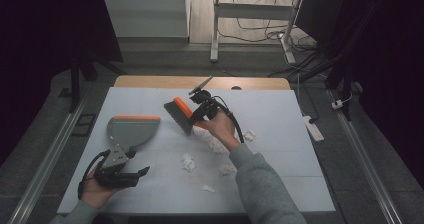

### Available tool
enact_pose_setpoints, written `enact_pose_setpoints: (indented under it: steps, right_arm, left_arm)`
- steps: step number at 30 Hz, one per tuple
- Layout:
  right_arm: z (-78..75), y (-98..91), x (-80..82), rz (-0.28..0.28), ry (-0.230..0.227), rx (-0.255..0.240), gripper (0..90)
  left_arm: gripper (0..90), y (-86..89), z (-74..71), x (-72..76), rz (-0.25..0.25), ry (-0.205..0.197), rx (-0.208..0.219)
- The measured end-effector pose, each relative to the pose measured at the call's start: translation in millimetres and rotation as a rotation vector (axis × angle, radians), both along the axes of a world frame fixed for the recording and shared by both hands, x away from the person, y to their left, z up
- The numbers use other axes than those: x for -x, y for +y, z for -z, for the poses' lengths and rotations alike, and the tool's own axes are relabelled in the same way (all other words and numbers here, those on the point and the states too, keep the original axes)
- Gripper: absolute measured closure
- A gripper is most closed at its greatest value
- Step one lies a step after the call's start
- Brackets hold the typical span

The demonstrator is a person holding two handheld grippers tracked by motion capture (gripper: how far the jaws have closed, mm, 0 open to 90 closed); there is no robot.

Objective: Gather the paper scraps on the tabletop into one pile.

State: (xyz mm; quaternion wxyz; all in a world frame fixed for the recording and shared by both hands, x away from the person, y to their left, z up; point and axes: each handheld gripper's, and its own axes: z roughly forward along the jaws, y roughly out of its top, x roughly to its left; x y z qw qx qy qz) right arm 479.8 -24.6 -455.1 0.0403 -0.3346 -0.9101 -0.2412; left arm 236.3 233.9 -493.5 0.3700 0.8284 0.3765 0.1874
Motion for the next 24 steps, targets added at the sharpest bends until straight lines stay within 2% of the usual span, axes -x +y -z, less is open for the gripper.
enact_pose_setpoints:
  steps: [3, 5, 8, 15, 19, 21, 24]
  right_arm:
    - [10.1, 1.2, -4.9, 0.02, 0.012, 0.062, 69.4]
    - [10.1, -5.8, -7.3, 0.037, 0.012, 0.084, 69.5]
    - [7.8, -20.1, -5.5, 0.057, 0.03, 0.122, 69.4]
    - [-2.7, -63.8, 4.2, 0.096, -0.01, 0.183, 69.4]
    - [-19.8, -75.0, 16.9, 0.069, -0.036, 0.077, 69.5]
    - [-30.0, -70.8, 28.2, 0.031, -0.06, 0.051, 69.5]
    - [-39.4, -59.3, 46.4, -0.03, -0.064, 0.012, 69.4]
  left_arm:
    - [28.4, 1.0, 0.1, 0.2, -0.001, 0.0, 0.003]
    - [28.5, 1.3, 0.2, 0.2, -0.001, -0.001, 0.004]
    - [28.5, 0.5, 0.3, -0.3, 0.0, 0.001, -0.001]
    - [28.5, -3.3, 0.4, -0.6, 0.01, 0.003, -0.012]
    - [28.5, -2.9, 0.7, -1.5, 0.007, 0.006, -0.014]
    - [28.5, -2.6, 0.8, -1.4, 0.002, 0.006, -0.011]
    - [28.5, -2.2, 0.8, -0.9, -0.002, 0.004, -0.008]
